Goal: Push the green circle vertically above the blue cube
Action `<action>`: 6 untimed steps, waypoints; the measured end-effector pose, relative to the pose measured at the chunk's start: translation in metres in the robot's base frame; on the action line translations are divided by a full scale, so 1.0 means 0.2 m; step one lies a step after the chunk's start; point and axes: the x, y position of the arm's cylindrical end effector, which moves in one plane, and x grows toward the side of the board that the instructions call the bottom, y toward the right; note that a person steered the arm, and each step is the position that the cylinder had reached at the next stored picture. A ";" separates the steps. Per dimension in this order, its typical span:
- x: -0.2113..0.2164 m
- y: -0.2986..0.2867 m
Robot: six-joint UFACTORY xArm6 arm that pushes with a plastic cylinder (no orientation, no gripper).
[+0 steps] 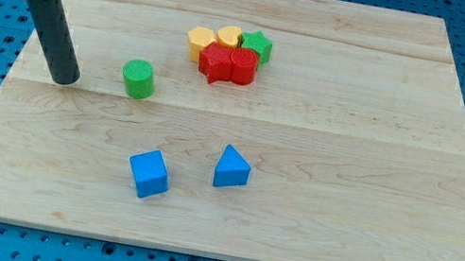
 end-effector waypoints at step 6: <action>-0.04 0.00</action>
